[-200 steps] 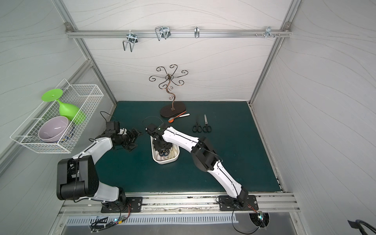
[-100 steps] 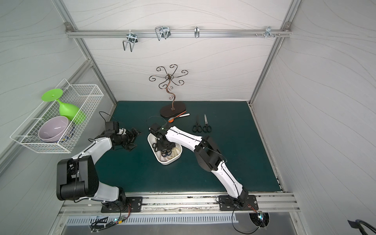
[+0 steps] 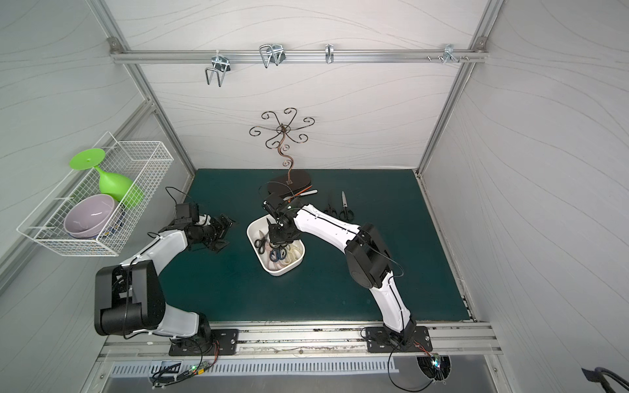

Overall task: Take the scissors out of the storage box
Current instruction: Pick up the scissors from the storage box.

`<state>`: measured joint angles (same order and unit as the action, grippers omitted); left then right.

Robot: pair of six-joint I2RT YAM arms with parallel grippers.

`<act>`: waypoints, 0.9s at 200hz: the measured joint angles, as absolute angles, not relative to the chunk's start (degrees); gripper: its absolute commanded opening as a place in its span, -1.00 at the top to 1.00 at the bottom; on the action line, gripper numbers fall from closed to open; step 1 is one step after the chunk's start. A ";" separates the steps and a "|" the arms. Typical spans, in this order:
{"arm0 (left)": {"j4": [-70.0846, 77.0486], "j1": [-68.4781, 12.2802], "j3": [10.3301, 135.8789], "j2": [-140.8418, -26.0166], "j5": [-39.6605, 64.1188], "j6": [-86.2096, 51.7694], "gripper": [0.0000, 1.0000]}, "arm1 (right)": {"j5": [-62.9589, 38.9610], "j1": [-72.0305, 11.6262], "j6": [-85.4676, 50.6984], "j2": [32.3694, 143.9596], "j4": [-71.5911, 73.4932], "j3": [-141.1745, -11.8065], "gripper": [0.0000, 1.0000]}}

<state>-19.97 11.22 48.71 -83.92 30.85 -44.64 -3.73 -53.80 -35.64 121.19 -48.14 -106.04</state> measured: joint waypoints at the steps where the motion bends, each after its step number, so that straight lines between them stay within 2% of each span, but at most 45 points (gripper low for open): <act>1: -19.97 11.22 48.71 -83.92 30.85 -44.64 -0.84 | -3.81 -53.74 -35.64 121.14 -48.03 -105.93 0.86; 58: -19.81 11.22 48.71 -83.94 30.85 -44.69 -0.84 | -5.23 -52.62 -35.40 120.14 -45.84 -103.63 1.00; 117: -19.84 11.22 48.71 -83.94 30.81 -44.53 -0.83 | -5.37 -52.31 -33.12 116.05 -43.75 -102.61 1.00; 148: -19.84 11.20 48.66 -83.94 30.74 -44.21 -0.83 | -4.82 -51.18 -31.86 111.13 -42.52 -98.35 1.00; 180: -19.79 10.24 48.66 -83.94 30.89 -43.72 -0.82 | -4.64 -46.37 -28.84 103.98 -40.42 -91.96 1.00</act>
